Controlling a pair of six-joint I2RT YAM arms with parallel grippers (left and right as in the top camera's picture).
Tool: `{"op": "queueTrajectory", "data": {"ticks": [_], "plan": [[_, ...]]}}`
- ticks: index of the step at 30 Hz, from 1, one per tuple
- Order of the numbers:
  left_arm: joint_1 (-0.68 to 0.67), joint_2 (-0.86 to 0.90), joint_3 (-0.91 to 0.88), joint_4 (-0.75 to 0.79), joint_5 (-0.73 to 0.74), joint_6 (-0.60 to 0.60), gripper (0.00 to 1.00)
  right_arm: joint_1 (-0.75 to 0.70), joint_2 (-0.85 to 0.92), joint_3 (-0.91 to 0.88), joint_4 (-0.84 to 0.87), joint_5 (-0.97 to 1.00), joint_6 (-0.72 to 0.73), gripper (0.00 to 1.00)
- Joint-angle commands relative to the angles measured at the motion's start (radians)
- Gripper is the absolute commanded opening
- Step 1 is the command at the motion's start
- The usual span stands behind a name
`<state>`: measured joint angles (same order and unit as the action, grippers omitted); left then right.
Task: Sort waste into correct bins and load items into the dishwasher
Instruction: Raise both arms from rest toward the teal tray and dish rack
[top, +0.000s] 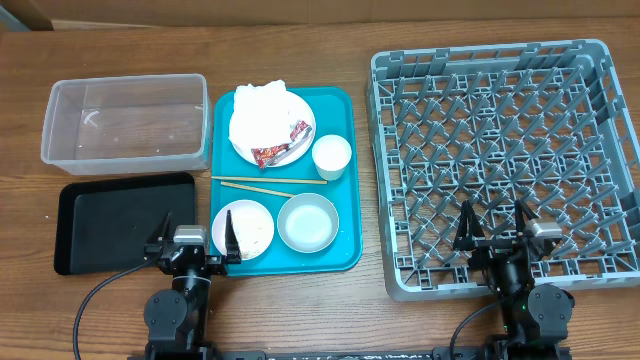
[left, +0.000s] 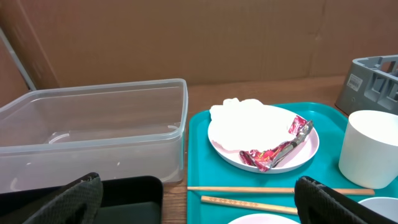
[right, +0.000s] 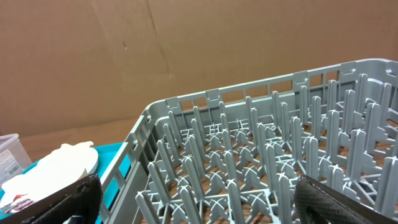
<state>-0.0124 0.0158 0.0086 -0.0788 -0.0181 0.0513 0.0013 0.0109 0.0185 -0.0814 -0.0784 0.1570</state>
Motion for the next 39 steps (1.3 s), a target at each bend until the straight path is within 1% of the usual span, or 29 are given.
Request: {"op": "queueTrajectory", "data": {"ticks": [1,25,27,28,36,39], "plan": [[0.006,-0.011,-0.004,0.001,0.012,-0.010,1.00,-0.002,-0.008,-0.010,0.006,-0.002,-0.001,1.00],[0.006,-0.011,-0.004,0.001,0.012,-0.010,1.00,-0.002,-0.008,-0.010,0.022,-0.002,-0.001,1.00],[0.006,-0.011,-0.004,0.017,-0.012,0.037,1.00,-0.002,-0.008,-0.010,0.029,-0.003,-0.001,1.00],[0.006,-0.011,-0.004,0.021,-0.015,0.039,1.00,-0.002,-0.008,-0.010,0.019,-0.003,-0.001,1.00],[0.006,-0.010,-0.004,0.001,0.024,0.037,1.00,-0.003,-0.008,-0.010,0.006,-0.002,-0.001,1.00],[0.006,-0.010,-0.003,0.074,0.068,0.038,1.00,-0.003,-0.008,-0.010,0.007,-0.011,-0.001,1.00]]}}
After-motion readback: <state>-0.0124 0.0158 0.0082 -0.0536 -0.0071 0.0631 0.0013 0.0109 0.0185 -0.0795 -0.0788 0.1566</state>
